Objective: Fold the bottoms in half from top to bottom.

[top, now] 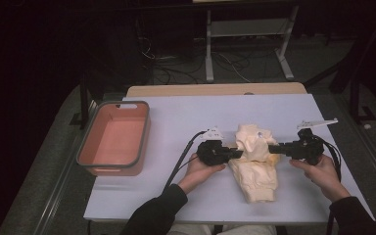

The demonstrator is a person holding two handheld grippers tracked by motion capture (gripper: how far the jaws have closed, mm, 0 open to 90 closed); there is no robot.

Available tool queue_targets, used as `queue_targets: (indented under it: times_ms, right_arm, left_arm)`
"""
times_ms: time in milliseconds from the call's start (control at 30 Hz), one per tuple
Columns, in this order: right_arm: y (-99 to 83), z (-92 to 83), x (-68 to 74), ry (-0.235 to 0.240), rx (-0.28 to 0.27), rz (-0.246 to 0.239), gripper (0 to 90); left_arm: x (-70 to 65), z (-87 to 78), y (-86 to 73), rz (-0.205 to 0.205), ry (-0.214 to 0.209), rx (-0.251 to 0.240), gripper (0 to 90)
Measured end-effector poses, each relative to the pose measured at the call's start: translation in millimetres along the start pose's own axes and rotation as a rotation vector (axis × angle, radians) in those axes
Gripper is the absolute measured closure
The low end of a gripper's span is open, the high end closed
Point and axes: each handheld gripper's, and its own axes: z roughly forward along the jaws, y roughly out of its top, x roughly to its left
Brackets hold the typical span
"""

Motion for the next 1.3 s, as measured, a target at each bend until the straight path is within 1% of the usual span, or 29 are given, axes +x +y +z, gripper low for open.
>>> queue_targets:
  times_ms: [100, 267, 333, 400, 433, 533, 633, 700, 867, 1100, 1300]
  right_arm:
    - [-2.2, -0.2, 4.1, -0.001, 0.008, -0.008, 74.6]
    - [-9.6, 0.8, 8.6, 0.006, 0.03, 0.003, 68.8]
    - [-13.1, 0.9, 9.1, 0.003, 0.038, 0.014, 61.4]
    - [-16.5, 0.1, 9.3, -0.013, 0.041, 0.03, 55.4]
    - [-18.2, -0.8, 9.0, -0.01, 0.042, 0.032, 52.8]
    - [-21.9, -4.8, 9.9, -0.009, 0.042, 0.045, 44.4]
    - [-22.8, -10.8, 9.1, 0.018, 0.025, 0.049, 38.9]
    - [-21.7, -15.1, 8.5, 0.04, 0.007, 0.045, 37.0]
    - [-13.9, -24.7, 9.2, 0.062, -0.02, 0.039, 35.8]
    - [0.8, -31.8, 10.0, 0.058, -0.046, 0.026, 35.8]
    - [14.7, -29.2, 8.1, 0.04, -0.049, 0.021, 36.6]
  left_arm:
    - [-1.7, -1.0, -5.8, 0.005, -0.003, 0.008, 85.2]
    - [-3.2, -2.5, -16.5, 0.018, -0.008, 0.022, 85.2]
    - [-3.8, -2.0, -18.1, 0.029, -0.01, 0.034, 85.2]
    - [-4.6, -1.9, -18.5, 0.029, -0.012, 0.035, 85.2]
    - [-4.5, -1.9, -18.8, 0.034, -0.012, 0.038, 85.2]
    - [-4.5, -1.6, -20.3, 0.03, -0.014, 0.034, 85.2]
    - [-4.6, -1.6, -20.3, 0.029, -0.014, 0.032, 85.2]
    - [-4.7, -1.7, -20.3, 0.031, -0.012, 0.032, 85.2]
    - [-4.7, -1.9, -21.2, 0.03, -0.011, 0.03, 85.2]
    - [-5.6, -1.9, -21.6, 0.027, -0.008, 0.027, 85.2]
    - [-5.9, -2.0, -21.4, 0.026, -0.008, 0.026, 85.2]
